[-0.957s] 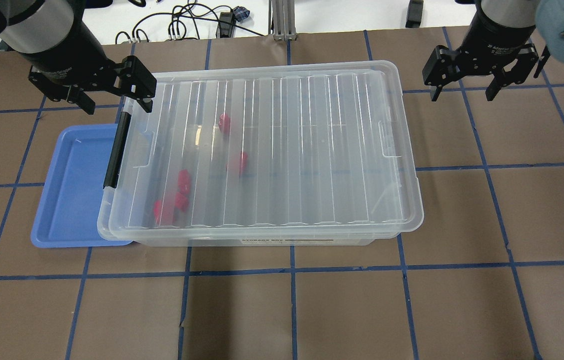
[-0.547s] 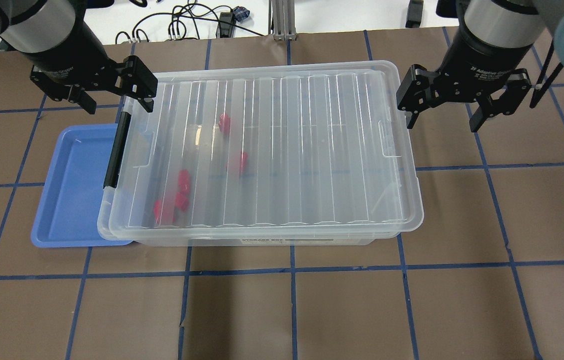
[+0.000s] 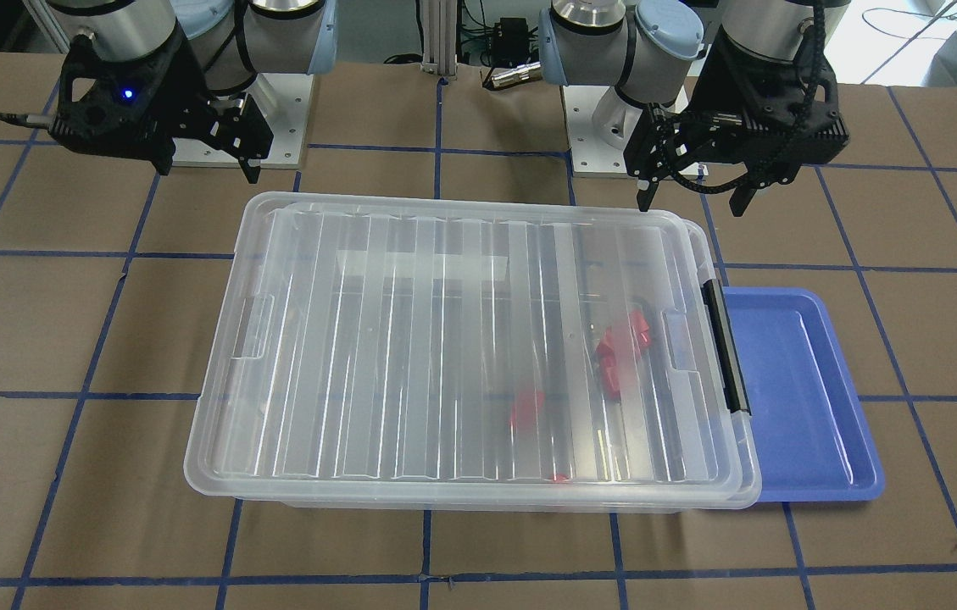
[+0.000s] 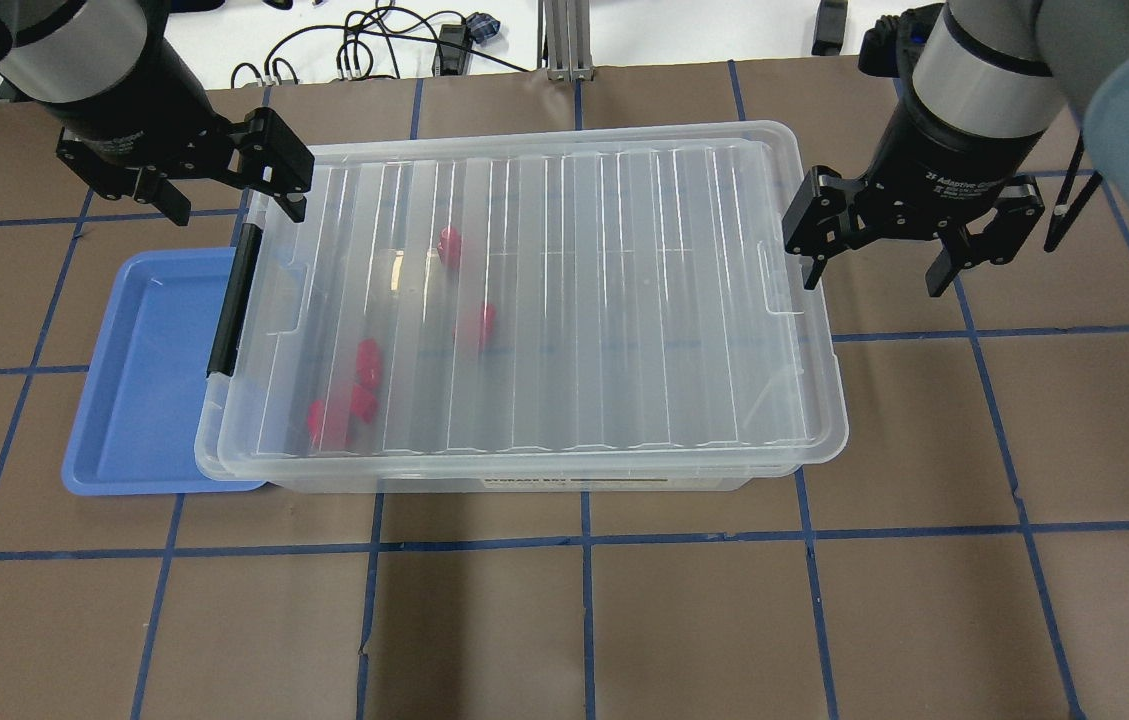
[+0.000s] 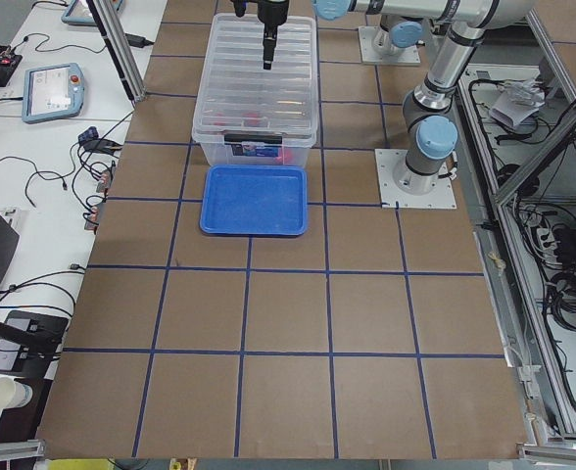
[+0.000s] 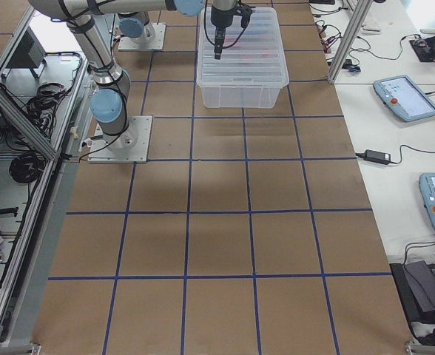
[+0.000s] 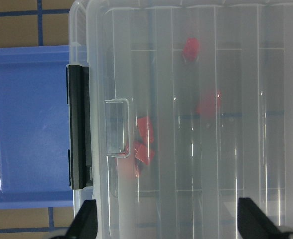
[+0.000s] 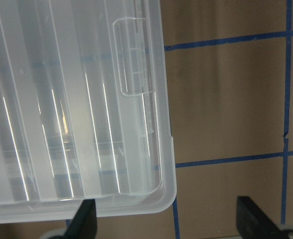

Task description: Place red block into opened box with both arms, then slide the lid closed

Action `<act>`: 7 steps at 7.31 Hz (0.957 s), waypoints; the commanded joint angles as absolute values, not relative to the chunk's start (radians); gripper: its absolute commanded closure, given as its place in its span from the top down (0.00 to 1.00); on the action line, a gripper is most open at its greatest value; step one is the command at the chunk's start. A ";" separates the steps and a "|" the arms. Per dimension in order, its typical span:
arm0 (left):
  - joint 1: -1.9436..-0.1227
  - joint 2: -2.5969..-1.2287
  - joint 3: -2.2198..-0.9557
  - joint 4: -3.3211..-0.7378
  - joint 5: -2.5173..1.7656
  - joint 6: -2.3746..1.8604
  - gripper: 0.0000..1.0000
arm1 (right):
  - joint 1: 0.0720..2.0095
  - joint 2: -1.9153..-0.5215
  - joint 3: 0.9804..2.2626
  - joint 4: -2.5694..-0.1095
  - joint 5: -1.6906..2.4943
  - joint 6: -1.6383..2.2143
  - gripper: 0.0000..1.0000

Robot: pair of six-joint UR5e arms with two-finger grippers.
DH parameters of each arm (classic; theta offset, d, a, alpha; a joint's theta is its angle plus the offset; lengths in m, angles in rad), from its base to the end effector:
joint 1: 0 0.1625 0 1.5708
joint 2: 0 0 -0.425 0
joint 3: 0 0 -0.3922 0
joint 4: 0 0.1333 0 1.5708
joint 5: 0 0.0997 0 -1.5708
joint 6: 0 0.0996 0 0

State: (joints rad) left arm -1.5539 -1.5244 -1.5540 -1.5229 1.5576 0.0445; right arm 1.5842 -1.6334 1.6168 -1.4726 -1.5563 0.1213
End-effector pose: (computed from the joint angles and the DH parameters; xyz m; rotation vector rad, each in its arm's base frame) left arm -0.1265 -0.4840 0.5239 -0.0443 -3.1267 0.1744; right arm 0.1409 -0.4550 0.4858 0.1697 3.1254 0.1290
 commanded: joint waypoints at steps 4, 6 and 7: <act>-1.555 -1.523 -1.555 -1.535 1.560 0.044 1.00 | 1.549 -1.632 1.606 -1.494 -1.585 0.100 1.00; -1.559 -1.543 -1.542 -1.555 1.572 0.044 1.00 | 1.546 -1.632 1.605 -1.483 -1.597 0.100 1.00; -1.559 -1.542 -1.540 -1.568 1.575 0.044 1.00 | 1.548 -1.631 1.605 -1.488 -1.585 0.100 1.00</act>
